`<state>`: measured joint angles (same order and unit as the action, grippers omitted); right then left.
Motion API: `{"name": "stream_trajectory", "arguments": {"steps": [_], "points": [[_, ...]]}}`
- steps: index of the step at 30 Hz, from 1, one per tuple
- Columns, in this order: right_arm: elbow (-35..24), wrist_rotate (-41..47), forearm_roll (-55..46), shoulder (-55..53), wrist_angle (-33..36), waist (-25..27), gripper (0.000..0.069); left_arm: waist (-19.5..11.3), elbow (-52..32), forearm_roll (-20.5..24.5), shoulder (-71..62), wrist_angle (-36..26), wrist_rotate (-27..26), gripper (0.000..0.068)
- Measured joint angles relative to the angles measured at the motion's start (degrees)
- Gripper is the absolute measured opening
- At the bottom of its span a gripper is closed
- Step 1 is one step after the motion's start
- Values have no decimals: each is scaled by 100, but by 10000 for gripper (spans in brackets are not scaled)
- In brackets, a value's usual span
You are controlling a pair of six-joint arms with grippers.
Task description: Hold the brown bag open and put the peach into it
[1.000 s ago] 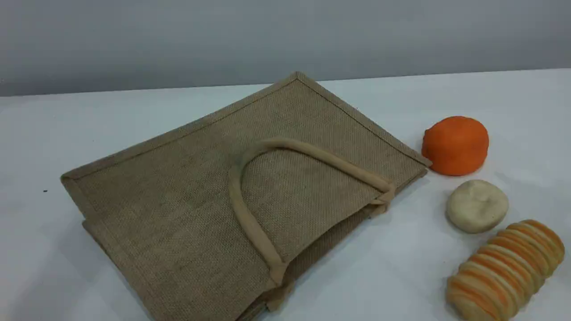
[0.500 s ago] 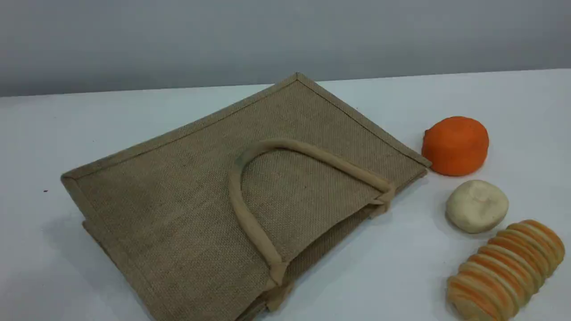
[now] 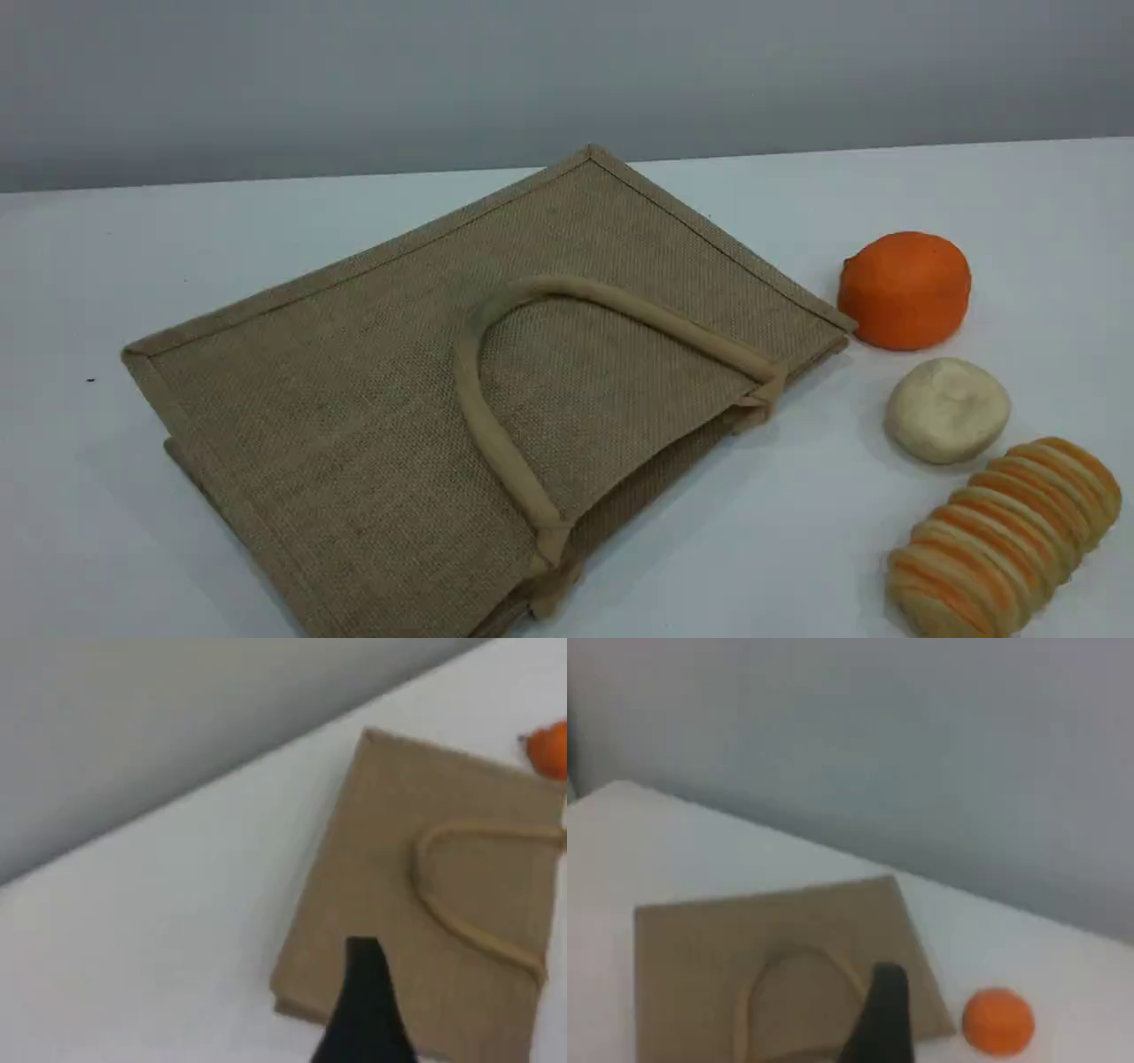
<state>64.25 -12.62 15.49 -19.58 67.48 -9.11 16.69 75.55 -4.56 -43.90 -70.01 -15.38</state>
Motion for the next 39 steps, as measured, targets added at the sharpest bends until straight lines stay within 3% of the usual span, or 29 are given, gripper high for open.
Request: {"name": "stream_trajectory", "arguments": {"steps": [6,12,19,29,39], "points": [[-499,61,-80,712,266,-5,589,0,-1513,0,1633,-3,167,493],[-1407,61,-155,1343,220,-5,589,0,-2659,-4,2974,-5,575,493],[-2511,50,-488,1467,-112,-5,589,0,-3743,-11,3500,71,614,493],[-3342,41,-577,1467,-321,-5,589,0,-4418,-6,3496,571,716,493],[-3510,60,-533,1467,-602,-5,589,0,-4648,-5,3496,798,1027,493]]}}
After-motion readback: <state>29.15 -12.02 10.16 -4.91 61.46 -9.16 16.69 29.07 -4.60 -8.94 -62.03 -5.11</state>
